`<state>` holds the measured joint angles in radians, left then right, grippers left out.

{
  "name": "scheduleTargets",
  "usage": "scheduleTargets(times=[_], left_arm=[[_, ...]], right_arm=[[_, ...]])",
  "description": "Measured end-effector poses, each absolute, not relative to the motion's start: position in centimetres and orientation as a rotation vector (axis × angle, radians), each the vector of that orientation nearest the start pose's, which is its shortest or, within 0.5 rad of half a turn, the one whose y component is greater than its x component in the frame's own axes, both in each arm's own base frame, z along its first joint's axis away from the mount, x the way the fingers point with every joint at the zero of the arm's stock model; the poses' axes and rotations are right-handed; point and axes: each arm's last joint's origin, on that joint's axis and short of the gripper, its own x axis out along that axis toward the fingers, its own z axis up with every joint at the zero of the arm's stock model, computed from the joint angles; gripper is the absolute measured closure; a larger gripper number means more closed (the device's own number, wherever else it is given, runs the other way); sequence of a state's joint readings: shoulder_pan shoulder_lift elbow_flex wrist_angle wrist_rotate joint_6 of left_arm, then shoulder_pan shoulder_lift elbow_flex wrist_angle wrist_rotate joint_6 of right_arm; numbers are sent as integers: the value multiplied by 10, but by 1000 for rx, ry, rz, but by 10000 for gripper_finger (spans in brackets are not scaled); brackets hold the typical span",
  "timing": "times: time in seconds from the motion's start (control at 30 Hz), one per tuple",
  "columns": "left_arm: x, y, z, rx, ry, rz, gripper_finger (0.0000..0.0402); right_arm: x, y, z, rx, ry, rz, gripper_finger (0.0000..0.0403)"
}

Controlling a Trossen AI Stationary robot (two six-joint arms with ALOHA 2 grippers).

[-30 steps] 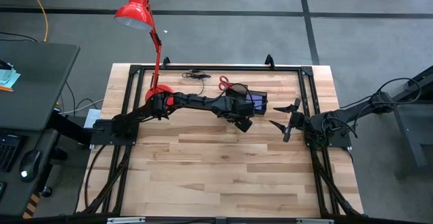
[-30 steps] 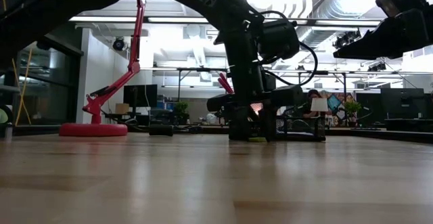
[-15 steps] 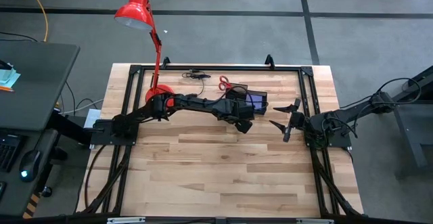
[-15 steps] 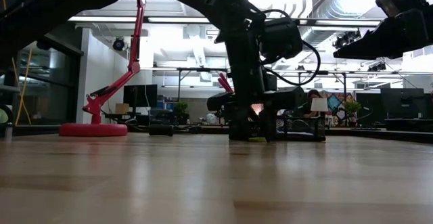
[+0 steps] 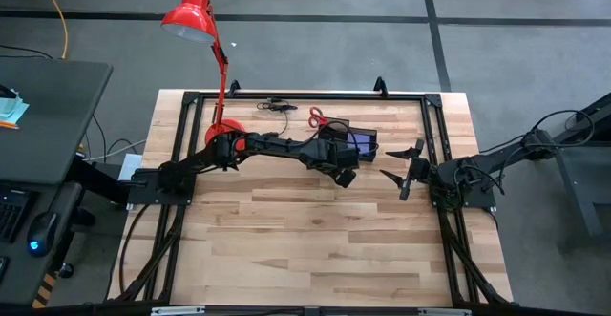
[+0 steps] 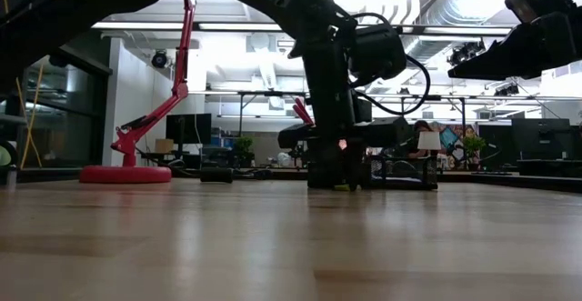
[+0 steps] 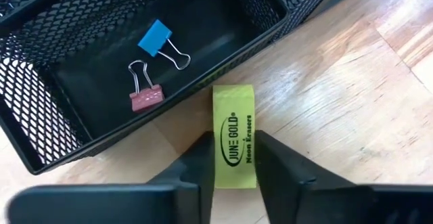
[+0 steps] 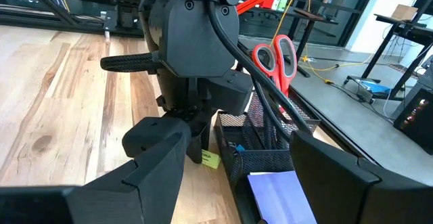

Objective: Pick and place office supplies into organizer
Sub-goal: Put the light green eraser into the black desk organizer

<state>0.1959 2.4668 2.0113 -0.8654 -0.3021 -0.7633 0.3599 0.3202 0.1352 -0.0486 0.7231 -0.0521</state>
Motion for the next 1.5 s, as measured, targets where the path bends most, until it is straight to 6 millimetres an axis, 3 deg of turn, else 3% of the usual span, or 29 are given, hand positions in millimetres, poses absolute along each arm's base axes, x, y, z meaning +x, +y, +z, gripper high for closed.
scheduleTargets(times=[0.23, 1.37, 1.5], left_arm=[[485, 104, 122, -564, 1100, 899, 362], [485, 68, 137, -526, 1144, 828, 344], [485, 65, 149, -531, 1131, 807, 344]], right_arm=[[108, 20, 180, -172, 211, -356, 143], [108, 20, 179, -179, 222, -356, 143], [108, 20, 179, -180, 224, -356, 143]])
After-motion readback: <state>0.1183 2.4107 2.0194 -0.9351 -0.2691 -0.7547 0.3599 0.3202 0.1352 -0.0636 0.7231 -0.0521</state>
